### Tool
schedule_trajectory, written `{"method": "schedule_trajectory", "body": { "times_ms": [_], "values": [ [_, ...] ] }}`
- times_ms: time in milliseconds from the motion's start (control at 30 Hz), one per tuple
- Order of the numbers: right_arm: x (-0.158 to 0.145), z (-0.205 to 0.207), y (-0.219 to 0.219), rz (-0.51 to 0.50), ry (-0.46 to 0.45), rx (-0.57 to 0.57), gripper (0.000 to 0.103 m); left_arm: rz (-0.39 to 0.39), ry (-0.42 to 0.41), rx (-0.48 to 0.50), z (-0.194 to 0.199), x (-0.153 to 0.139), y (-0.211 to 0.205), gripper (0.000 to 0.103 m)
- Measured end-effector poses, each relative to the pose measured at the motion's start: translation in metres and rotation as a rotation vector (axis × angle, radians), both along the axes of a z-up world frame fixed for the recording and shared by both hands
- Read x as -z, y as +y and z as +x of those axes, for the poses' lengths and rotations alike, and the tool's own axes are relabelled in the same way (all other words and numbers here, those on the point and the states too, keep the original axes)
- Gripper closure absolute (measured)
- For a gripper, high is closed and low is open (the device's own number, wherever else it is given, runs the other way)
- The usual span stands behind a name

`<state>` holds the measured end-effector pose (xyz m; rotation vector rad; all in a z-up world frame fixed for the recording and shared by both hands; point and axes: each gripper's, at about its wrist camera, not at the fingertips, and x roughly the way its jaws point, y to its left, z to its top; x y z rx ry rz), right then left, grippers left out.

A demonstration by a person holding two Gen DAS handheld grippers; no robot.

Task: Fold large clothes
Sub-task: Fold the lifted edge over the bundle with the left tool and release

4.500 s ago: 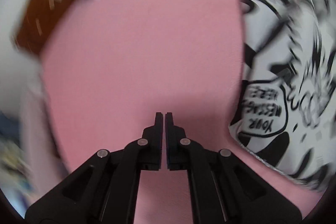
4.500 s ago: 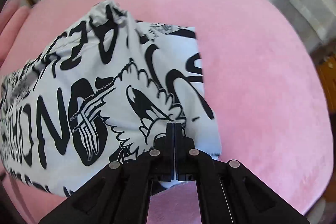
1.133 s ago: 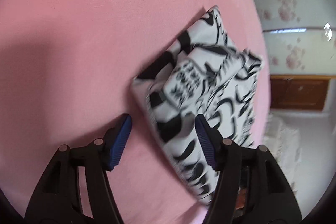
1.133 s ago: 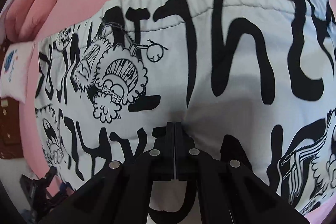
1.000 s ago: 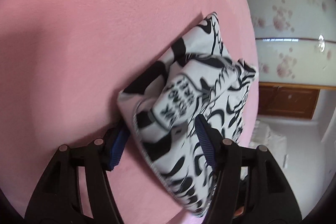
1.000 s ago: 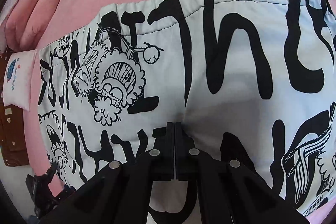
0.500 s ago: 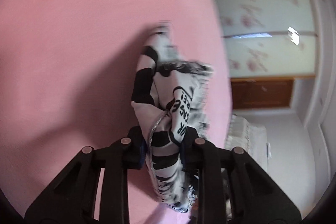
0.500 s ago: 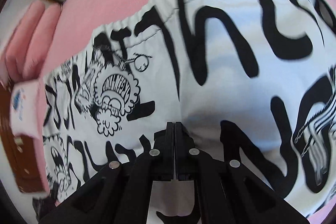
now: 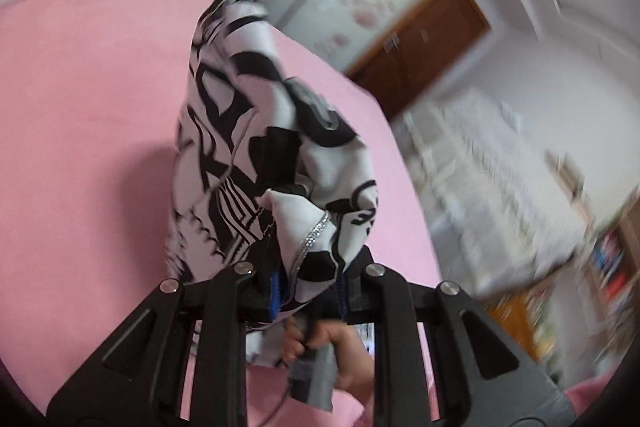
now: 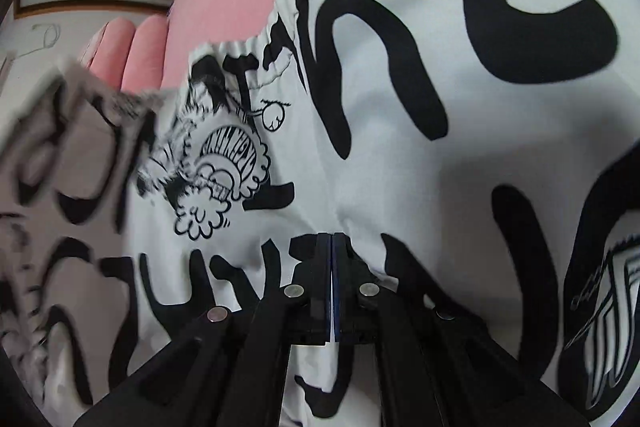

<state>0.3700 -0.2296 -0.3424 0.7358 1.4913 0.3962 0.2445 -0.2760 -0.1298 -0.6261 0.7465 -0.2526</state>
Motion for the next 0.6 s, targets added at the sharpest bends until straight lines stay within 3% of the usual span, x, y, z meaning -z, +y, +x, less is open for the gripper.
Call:
{"method": "schedule_trajectory", "body": {
  "times_ms": [200,367,467,600],
  "values": [
    [0.005,0.000,-0.035,0.084,0.025,-0.063,0.103,0.094,0.104,0.148,-0.004,0.013,-0.117,0.087],
    [0.017,-0.005,-0.076,0.195,0.091,-0.043,0.103,0.193,0.147,0.246,-0.027,0.019,-0.171,0.087],
    [0.005,-0.006,-0.106,0.178,0.092,-0.033,0.103,0.235,0.125,0.269,-0.040,0.008,-0.191,0.087],
    [-0.032,0.005,-0.164,0.071,-0.027,-0.024,0.103,0.221,0.122,0.270,-0.030,-0.004,-0.195,0.087]
  ]
}}
